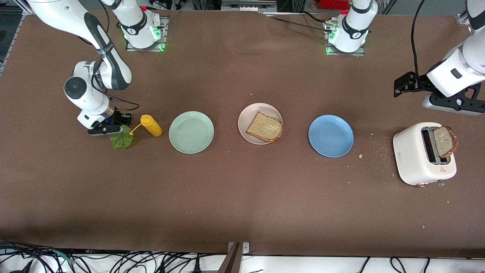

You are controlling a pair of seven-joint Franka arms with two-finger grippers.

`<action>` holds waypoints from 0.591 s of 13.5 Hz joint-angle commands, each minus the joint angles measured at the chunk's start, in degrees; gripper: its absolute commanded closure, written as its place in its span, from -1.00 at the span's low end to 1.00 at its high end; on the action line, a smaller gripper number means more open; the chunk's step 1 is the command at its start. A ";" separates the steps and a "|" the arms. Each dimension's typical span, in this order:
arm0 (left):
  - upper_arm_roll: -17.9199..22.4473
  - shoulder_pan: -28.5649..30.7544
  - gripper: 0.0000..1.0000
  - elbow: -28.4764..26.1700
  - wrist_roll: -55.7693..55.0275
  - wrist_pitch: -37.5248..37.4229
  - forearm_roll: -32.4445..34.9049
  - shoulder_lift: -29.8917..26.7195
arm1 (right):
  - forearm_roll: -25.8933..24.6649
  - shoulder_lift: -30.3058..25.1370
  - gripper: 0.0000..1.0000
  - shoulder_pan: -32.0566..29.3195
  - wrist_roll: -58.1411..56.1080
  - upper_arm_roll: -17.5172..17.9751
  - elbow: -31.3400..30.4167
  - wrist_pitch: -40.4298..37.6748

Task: Make sandwich in beige plate with both arms
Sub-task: 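Close the right gripper on the lettuce leaf stem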

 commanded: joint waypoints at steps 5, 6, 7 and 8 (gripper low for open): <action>0.30 0.15 -1.00 1.10 0.16 -1.08 -1.65 0.16 | -0.84 -2.75 1.00 -0.38 -0.49 0.18 8.20 -14.95; 0.30 0.15 -1.00 1.63 0.16 -1.25 -1.65 0.25 | -0.75 -2.93 1.00 -0.38 -1.10 0.18 10.48 -18.46; 0.30 0.06 -1.00 1.63 0.16 -1.26 -1.65 0.51 | -0.75 -3.11 1.00 -0.38 -1.54 0.18 13.81 -23.54; 0.30 -0.12 -1.00 1.63 0.07 -1.26 -1.65 0.51 | -0.75 -3.11 1.00 -0.38 -1.81 0.18 17.67 -29.25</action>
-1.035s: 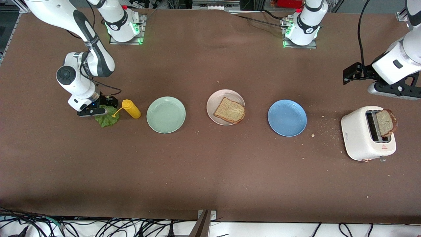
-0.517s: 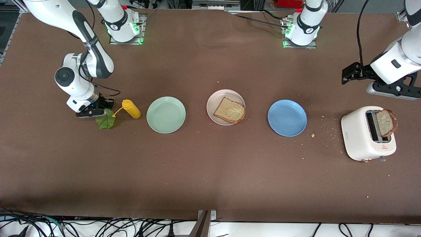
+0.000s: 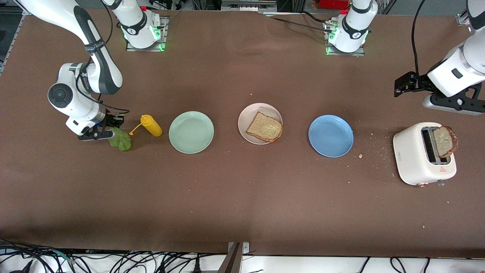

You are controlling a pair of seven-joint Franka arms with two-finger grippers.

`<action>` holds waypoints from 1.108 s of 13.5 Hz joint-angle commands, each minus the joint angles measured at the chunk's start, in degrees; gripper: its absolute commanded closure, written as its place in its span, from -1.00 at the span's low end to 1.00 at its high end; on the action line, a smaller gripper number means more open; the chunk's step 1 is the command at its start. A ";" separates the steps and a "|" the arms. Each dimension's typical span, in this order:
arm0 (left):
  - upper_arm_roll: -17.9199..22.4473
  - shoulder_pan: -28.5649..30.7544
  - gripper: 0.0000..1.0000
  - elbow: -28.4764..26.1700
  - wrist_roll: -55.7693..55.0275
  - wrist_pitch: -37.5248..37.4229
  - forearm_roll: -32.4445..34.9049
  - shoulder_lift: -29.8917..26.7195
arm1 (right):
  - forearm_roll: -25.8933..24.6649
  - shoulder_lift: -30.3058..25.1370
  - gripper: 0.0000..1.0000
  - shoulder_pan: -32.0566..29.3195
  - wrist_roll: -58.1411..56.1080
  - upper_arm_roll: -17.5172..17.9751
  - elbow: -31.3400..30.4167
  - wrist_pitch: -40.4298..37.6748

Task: Make sandwich in beige plate with both arms
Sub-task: 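Close the right gripper on the lettuce leaf stem, then lift the lettuce leaf and carry it over the beige plate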

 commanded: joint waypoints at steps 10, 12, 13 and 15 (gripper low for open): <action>0.12 -0.41 -1.00 1.77 -0.02 -1.06 -0.94 0.86 | -0.83 -0.42 1.00 0.58 -1.78 6.40 33.39 -40.51; 0.12 -0.33 -1.00 1.77 -0.02 -1.06 -1.38 0.86 | -0.75 -0.68 1.00 0.67 -1.69 9.65 34.62 -41.48; 0.12 -0.41 -1.00 1.77 -0.02 -1.06 -1.47 0.86 | -0.66 -0.77 1.00 0.67 -1.60 12.11 35.24 -42.10; 0.12 -0.41 -1.00 1.77 -0.02 -1.06 -1.47 0.86 | -0.75 -0.78 1.00 0.67 0.06 17.11 37.43 -43.68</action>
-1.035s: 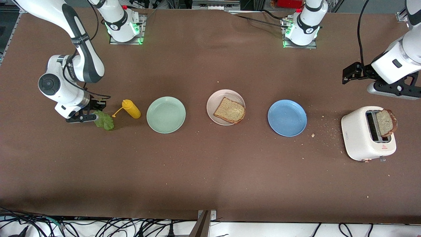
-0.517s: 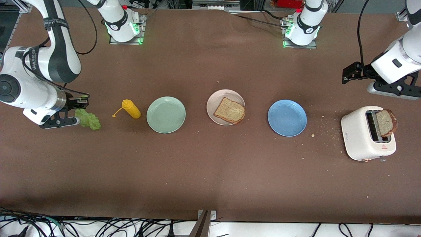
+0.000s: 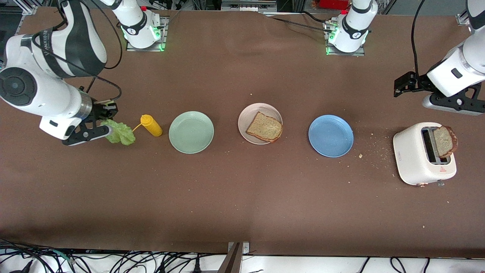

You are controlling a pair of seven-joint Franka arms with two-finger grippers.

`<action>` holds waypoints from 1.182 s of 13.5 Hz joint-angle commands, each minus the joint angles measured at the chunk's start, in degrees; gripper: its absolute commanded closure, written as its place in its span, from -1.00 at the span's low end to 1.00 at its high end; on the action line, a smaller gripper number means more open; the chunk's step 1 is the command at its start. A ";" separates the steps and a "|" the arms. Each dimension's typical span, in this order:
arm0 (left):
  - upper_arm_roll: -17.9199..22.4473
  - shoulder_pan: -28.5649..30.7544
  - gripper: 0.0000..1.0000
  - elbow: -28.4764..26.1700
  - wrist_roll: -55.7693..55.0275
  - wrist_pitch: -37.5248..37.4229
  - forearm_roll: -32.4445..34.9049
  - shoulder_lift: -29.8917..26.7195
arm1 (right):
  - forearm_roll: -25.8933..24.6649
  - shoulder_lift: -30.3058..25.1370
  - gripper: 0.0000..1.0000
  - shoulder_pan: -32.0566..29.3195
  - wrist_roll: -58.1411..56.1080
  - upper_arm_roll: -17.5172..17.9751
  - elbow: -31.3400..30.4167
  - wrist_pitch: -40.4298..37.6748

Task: Make sandwich in beige plate with both arms
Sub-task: 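Lift the lettuce leaf and carry it over the beige plate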

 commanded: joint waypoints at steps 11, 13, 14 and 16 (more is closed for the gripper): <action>1.70 8.58 -1.00 1.80 0.77 0.51 5.03 7.57 | -0.93 10.24 1.00 21.26 21.80 10.40 3.94 10.90; 1.61 12.54 -1.00 1.45 0.86 6.99 6.08 9.25 | -0.93 13.22 1.00 24.08 23.83 10.40 3.94 16.96; 1.61 13.16 -1.00 1.27 0.86 8.94 8.26 10.56 | -0.93 14.81 1.00 25.39 24.01 10.40 4.20 20.04; 1.61 14.82 -1.00 0.84 0.95 12.98 11.09 13.90 | -0.93 18.41 1.00 26.98 23.92 10.40 5.34 24.88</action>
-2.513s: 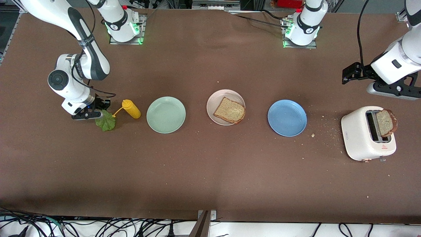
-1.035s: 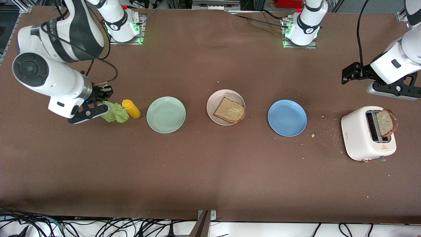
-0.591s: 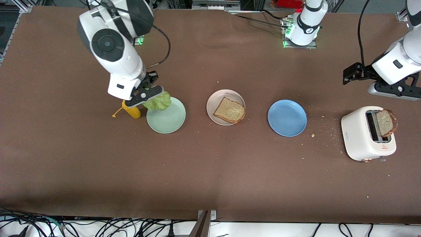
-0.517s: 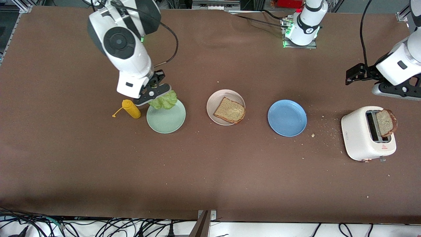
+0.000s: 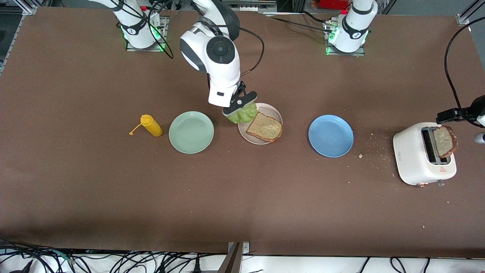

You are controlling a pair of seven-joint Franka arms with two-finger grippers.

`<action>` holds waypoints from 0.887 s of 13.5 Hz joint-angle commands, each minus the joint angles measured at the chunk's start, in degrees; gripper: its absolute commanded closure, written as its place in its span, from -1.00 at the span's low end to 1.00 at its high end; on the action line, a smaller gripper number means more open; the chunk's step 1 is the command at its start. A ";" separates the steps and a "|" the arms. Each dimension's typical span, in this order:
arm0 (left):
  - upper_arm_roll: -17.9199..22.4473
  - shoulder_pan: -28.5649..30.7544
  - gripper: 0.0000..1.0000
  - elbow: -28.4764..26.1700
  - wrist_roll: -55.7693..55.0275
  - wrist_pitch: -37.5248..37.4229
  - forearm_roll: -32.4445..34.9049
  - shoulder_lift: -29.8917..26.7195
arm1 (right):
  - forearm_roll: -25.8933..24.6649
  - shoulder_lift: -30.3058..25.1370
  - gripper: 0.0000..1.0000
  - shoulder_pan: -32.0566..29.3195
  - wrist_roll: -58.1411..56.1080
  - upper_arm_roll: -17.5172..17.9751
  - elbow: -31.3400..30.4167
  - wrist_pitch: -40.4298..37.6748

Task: Make sandwich in beige plate with both arms
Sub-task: 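Lift the lettuce leaf and carry it over the beige plate, then lower the lettuce onto the toast while the left gripper grasps toaster toast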

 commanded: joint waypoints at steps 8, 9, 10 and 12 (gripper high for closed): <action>-0.65 7.62 -0.18 -1.11 7.75 9.93 -1.31 10.47 | -3.64 12.10 1.00 5.36 1.23 -0.56 5.18 13.68; -0.65 8.23 0.23 -1.38 7.75 9.67 -2.28 10.56 | -4.59 12.63 1.00 5.36 1.23 -0.56 5.18 13.95; -0.65 8.85 0.46 -1.38 8.01 9.66 -2.47 10.65 | -5.82 12.98 1.00 5.36 1.23 -0.56 5.18 14.12; -0.74 8.68 0.81 -0.68 8.28 10.10 -1.95 10.65 | -6.19 13.51 0.99 5.36 1.23 -0.56 5.18 14.13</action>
